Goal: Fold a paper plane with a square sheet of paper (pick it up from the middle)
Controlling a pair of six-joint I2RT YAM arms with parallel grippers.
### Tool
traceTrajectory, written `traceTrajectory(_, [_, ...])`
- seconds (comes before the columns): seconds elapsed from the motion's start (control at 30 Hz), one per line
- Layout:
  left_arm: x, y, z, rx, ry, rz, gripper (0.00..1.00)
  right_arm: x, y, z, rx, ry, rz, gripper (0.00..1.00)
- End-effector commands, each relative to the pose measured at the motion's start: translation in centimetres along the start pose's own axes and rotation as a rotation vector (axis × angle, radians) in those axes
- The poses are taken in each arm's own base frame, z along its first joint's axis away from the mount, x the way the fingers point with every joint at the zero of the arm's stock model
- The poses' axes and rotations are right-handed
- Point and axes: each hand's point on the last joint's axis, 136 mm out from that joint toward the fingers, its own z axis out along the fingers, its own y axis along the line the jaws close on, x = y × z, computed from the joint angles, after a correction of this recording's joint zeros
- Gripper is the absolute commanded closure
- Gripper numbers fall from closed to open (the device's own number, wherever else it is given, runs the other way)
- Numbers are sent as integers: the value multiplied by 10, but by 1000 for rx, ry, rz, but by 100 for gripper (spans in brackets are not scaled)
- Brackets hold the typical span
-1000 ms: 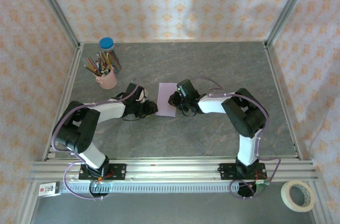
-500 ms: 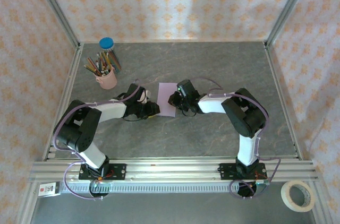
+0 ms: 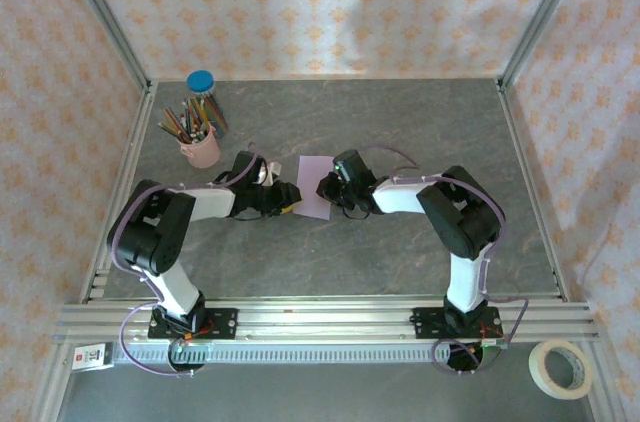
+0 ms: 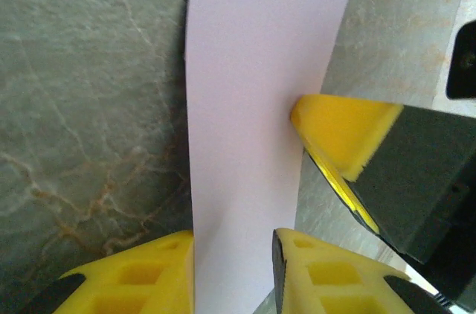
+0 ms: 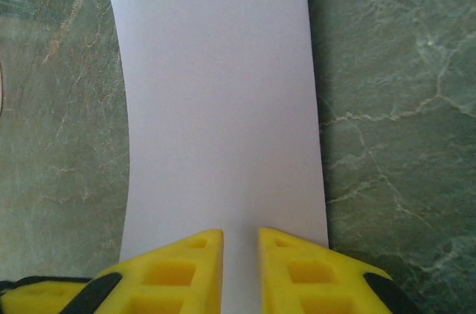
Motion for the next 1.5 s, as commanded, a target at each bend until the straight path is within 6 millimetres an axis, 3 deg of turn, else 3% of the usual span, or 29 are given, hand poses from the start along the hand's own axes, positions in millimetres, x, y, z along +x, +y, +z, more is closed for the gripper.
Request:
traceTrajectory(0.0, [-18, -25, 0, 92, -12, 32, 70, 18, -42, 9, 119, 55, 32, 81])
traceTrajectory(0.17, [-27, -24, 1, 93, -9, 44, 73, 18, -42, 9, 118, 54, 30, 81])
traceTrajectory(1.0, [-30, -9, 9, 66, 17, 12, 85, 12, -36, 5, 103, 30, 19, 80])
traceTrajectory(1.2, [-29, -8, 7, 55, 9, 5, 92, 5, -19, 1, 33, 15, -55, 76])
traceTrajectory(1.3, [-30, -9, 4, 57, -5, -2, 96, -6, 1, -8, -30, -34, -114, 73])
traceTrajectory(1.47, [-32, -17, -1, 83, -35, -25, 97, -27, 31, -27, -102, -123, -259, 48])
